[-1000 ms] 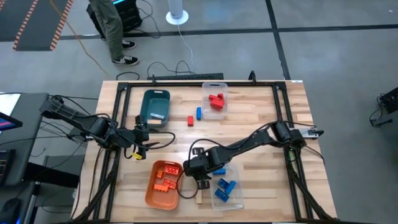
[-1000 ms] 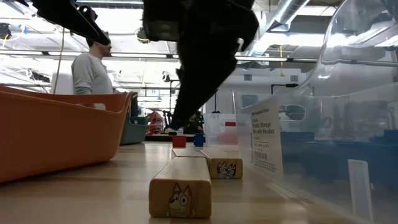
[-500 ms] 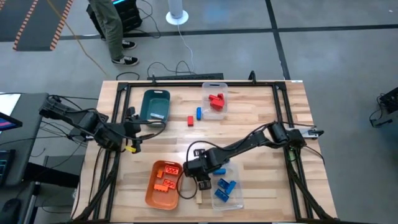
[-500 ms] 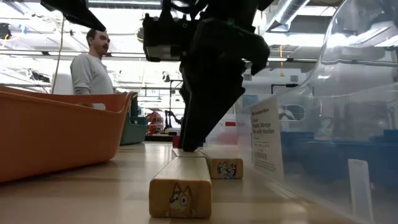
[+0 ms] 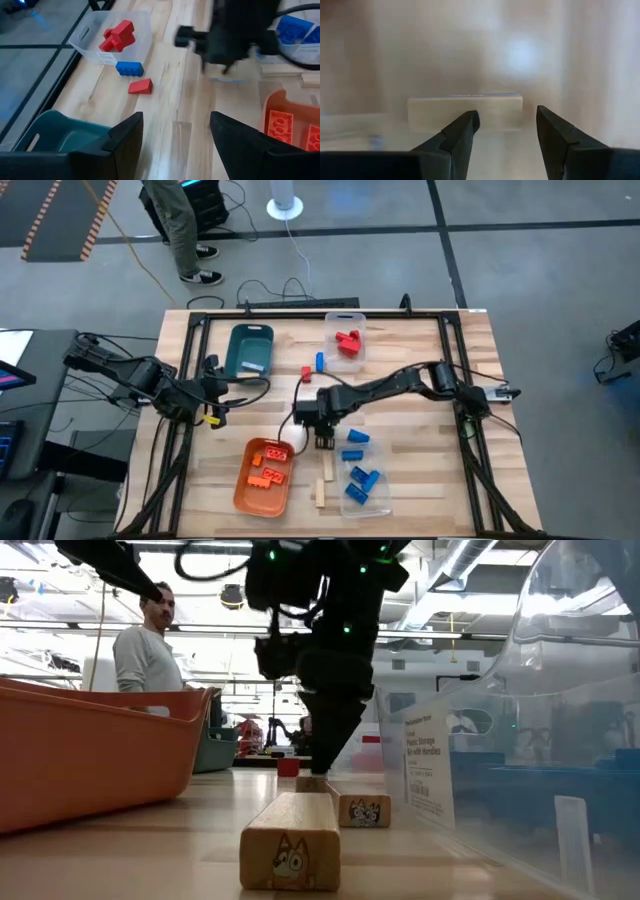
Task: Sort blocks
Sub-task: Put the brown wooden block into the blue bin
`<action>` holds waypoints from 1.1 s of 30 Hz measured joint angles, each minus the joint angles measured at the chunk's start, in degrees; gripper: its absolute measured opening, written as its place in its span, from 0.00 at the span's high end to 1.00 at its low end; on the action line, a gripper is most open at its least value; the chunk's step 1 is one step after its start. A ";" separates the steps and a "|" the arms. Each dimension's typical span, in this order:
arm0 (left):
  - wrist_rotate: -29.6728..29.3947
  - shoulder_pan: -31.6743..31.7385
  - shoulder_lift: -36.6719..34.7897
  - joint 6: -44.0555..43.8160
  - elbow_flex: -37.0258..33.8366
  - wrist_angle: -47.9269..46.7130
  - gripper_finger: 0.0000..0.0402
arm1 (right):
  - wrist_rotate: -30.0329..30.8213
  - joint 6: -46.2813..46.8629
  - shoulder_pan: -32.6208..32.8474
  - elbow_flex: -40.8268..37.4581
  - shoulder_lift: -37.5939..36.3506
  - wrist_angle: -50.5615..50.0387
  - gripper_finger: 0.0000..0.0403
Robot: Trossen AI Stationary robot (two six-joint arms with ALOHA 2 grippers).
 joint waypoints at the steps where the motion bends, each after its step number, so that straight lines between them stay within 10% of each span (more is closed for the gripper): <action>1: 0.06 0.00 0.00 -0.02 0.00 0.00 0.44 | 0.62 -0.14 -0.68 -0.04 -0.23 -0.88 0.52; 12: 0.02 0.00 -0.02 0.09 -0.02 -0.02 0.44 | 3.28 -5.74 -1.15 -0.13 -8.54 -3.79 0.52; 23: -0.06 0.00 0.00 0.65 -0.02 0.03 0.44 | 4.36 -55.55 3.52 -1.16 -7.44 -4.03 0.52; 33: 0.43 0.02 0.02 0.24 -0.04 0.02 0.44 | 4.18 -58.09 1.87 -1.16 -4.05 -0.94 0.52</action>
